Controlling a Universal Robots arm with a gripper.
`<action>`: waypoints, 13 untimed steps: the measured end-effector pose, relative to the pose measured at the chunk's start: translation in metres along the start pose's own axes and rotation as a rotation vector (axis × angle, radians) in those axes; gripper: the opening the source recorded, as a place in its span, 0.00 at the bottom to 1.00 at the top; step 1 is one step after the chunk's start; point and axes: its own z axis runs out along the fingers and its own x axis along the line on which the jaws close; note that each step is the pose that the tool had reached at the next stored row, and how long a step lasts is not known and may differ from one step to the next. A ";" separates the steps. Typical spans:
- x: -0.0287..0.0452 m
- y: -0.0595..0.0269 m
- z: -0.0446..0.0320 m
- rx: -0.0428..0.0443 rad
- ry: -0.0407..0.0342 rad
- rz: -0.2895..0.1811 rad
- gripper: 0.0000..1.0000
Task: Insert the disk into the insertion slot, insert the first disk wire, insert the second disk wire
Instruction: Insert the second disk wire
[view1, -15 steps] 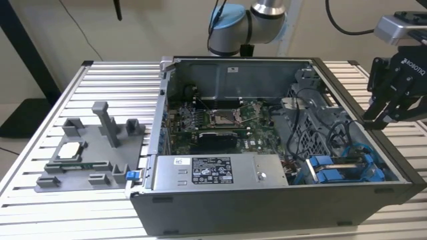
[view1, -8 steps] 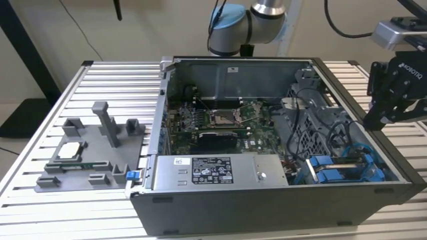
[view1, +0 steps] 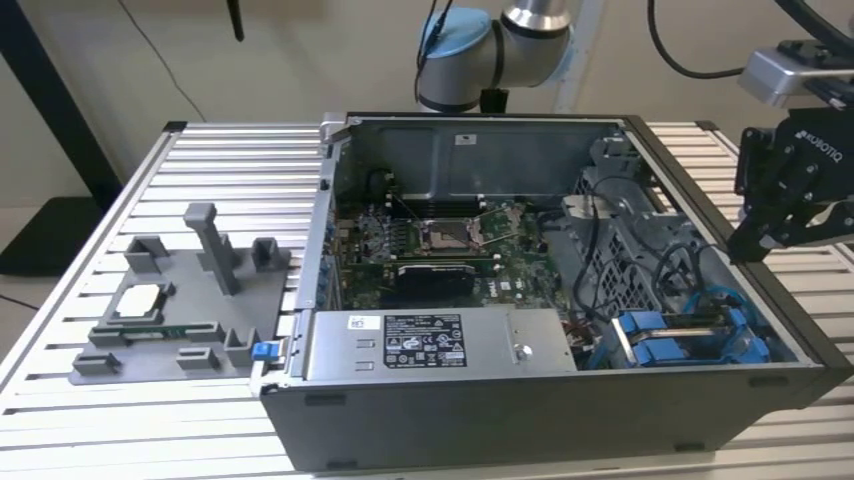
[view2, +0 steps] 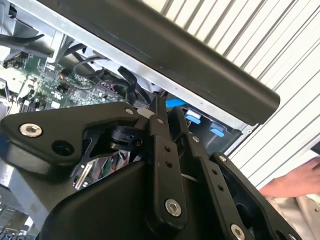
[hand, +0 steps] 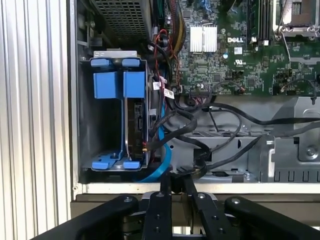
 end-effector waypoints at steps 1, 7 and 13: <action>0.0000 0.0000 0.0000 0.0003 0.0000 0.000 0.00; 0.0000 0.0000 0.0002 0.0005 -0.0003 0.000 0.00; 0.0004 0.0002 -0.0036 0.0004 -0.0015 0.000 0.00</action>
